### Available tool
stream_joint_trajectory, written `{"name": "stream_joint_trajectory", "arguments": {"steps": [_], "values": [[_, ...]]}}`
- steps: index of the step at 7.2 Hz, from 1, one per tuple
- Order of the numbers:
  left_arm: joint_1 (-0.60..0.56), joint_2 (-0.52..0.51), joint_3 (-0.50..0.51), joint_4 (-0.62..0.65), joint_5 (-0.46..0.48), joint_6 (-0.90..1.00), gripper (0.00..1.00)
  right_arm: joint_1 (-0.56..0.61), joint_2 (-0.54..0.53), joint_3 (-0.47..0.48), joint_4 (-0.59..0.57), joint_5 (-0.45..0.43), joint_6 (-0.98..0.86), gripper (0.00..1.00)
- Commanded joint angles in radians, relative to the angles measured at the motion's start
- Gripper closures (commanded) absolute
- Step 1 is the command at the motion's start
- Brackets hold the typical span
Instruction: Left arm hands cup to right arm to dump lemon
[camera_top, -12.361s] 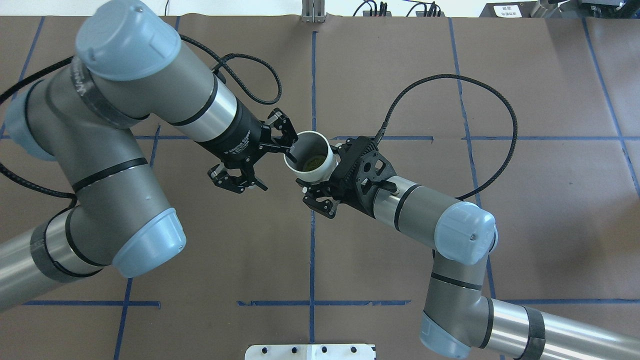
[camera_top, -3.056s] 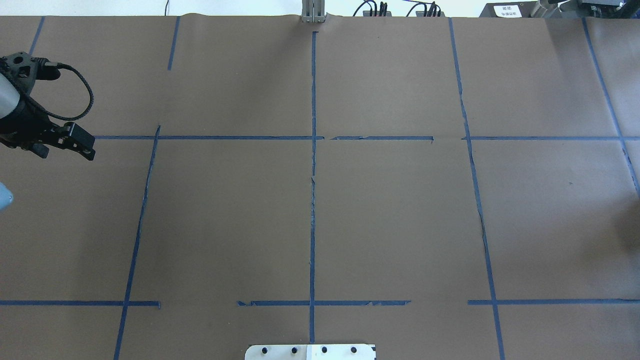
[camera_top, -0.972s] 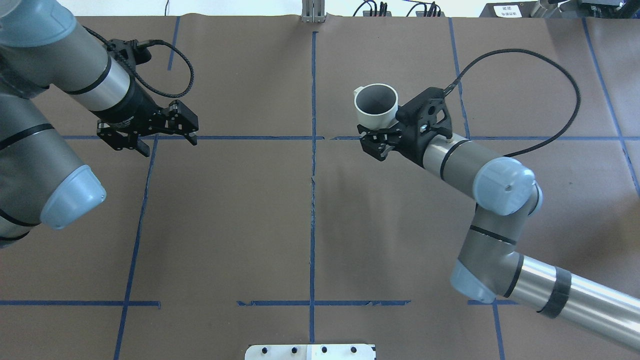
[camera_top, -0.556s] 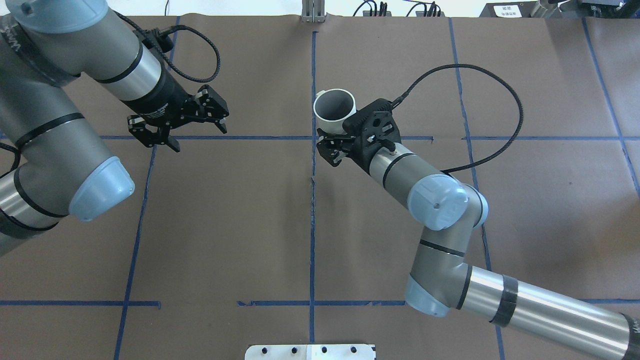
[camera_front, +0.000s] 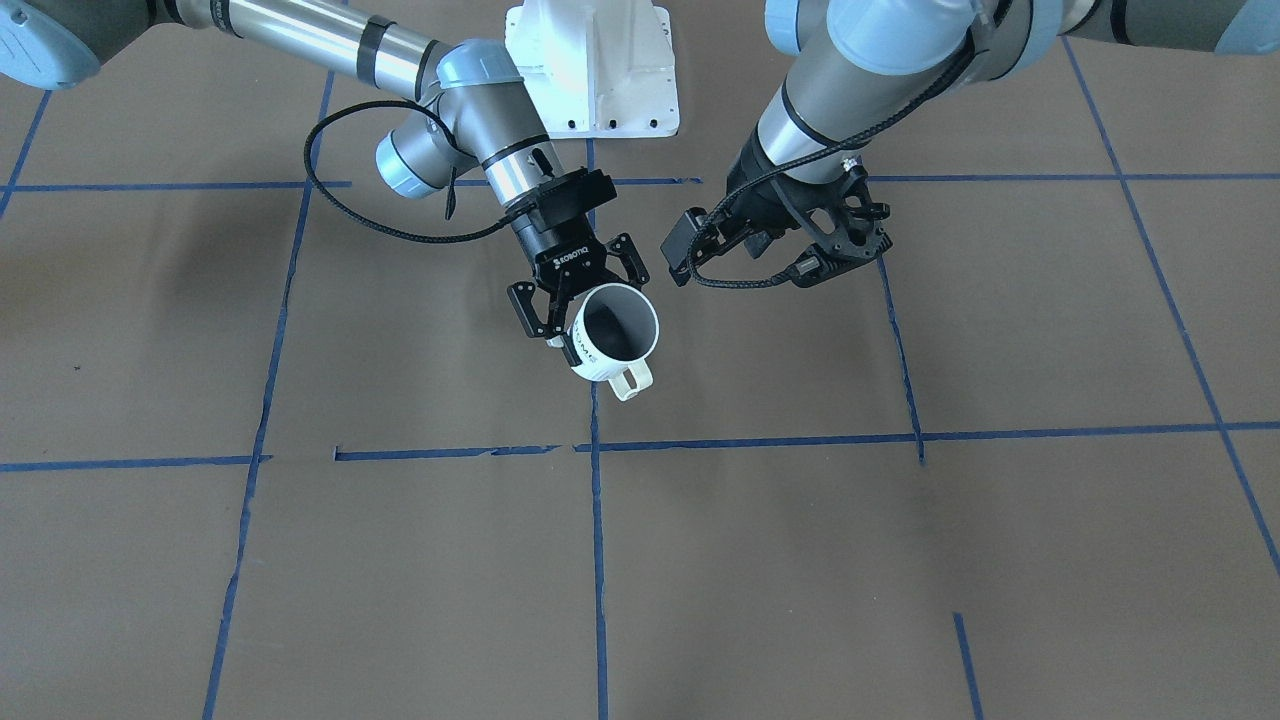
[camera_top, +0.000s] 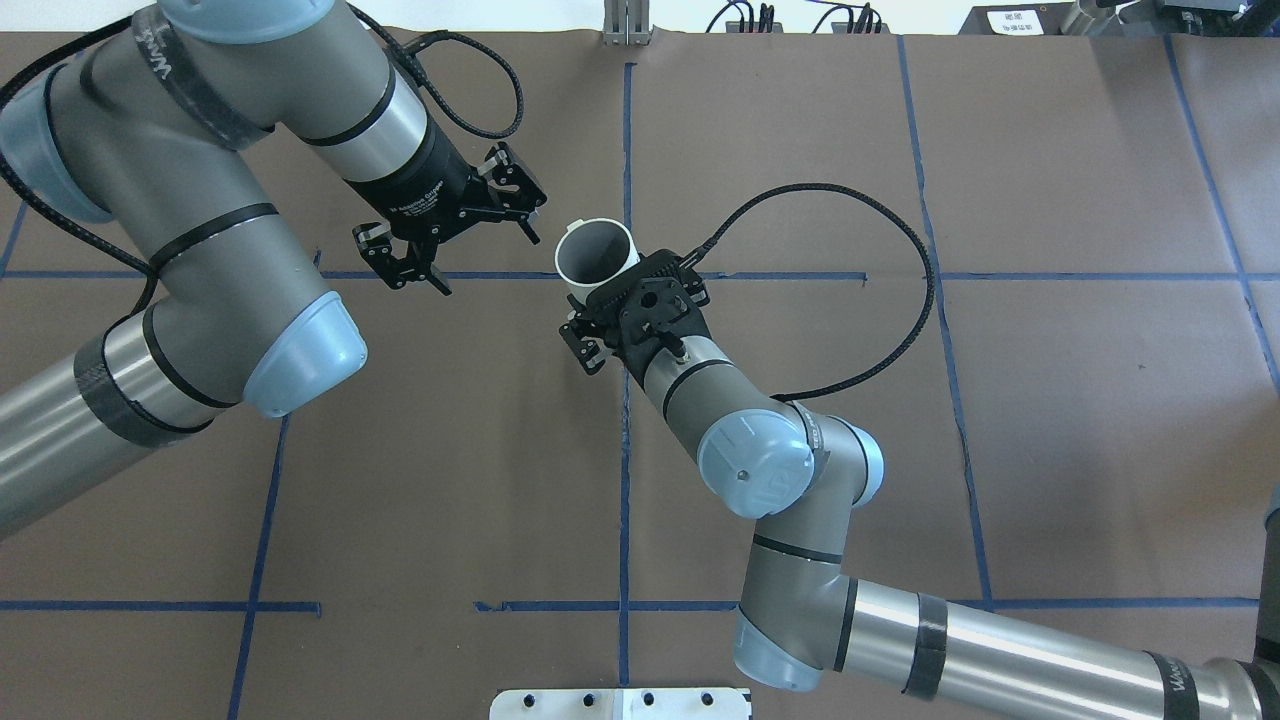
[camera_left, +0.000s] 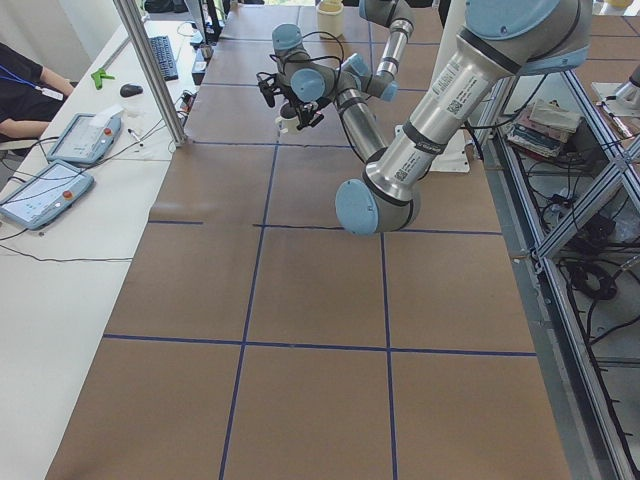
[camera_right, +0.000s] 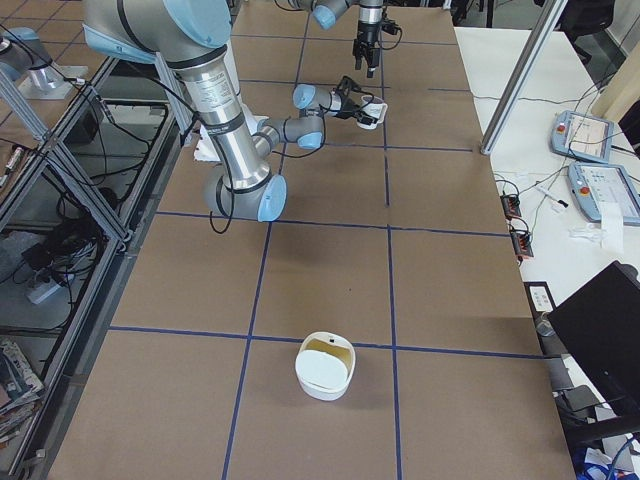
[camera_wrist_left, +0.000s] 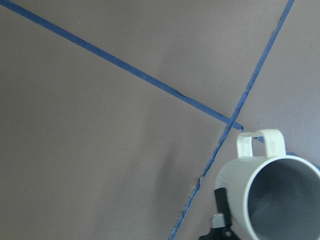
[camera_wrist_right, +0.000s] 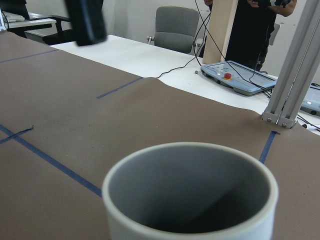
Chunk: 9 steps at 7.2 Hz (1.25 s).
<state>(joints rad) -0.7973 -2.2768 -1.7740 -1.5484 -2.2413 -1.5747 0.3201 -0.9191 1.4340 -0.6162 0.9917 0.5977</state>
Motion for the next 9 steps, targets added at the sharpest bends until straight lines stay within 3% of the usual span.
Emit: {"name": "stream_joint_trajectory", "arguments": {"steps": [1,5,6,8,9], "values": [[0.016,-0.001,0.021,-0.005,0.005,-0.004,0.0,-0.052,0.005,0.003,0.001,-0.091,-0.003,0.49],[0.061,0.0,0.022,-0.005,0.008,-0.011,0.06,-0.073,0.025,0.003,-0.002,-0.102,-0.004,0.49],[0.066,0.003,0.022,-0.007,0.009,-0.01,0.13,-0.075,0.029,0.002,-0.002,-0.1,-0.004,0.49],[0.07,0.005,0.022,-0.005,0.023,-0.01,0.41,-0.075,0.031,0.002,-0.002,-0.1,-0.003,0.48],[0.07,0.006,0.024,-0.005,0.023,-0.01,0.49,-0.078,0.039,0.002,-0.002,-0.1,-0.004,0.48]]}}
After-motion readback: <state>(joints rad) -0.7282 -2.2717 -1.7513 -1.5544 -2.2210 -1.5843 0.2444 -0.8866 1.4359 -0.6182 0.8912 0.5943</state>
